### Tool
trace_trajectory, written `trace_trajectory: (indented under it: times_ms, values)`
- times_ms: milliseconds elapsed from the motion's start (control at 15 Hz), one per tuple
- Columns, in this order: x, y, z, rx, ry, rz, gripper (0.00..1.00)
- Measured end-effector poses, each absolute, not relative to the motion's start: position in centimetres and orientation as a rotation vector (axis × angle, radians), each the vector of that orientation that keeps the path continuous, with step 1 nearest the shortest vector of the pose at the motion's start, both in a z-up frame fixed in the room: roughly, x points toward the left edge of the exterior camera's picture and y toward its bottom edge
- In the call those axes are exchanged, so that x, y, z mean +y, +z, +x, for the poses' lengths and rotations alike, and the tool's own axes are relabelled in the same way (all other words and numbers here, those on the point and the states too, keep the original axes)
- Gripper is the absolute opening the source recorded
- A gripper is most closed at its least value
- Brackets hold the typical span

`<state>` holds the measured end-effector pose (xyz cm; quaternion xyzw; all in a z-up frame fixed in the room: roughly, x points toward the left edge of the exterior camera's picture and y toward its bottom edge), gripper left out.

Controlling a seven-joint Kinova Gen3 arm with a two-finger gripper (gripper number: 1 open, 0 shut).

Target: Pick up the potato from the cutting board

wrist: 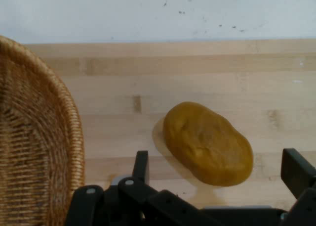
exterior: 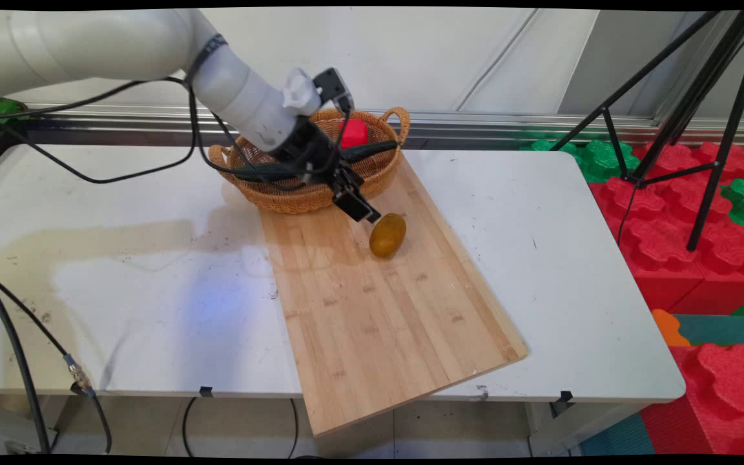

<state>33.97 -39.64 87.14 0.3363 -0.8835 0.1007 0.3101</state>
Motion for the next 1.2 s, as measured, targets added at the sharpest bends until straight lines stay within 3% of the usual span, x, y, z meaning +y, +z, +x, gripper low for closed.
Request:
trace_trajectory:
  times_ms: [1200]
  values:
    - [-42.4, 80.9, 28.9, -2.339, 0.239, 1.005, 1.0]
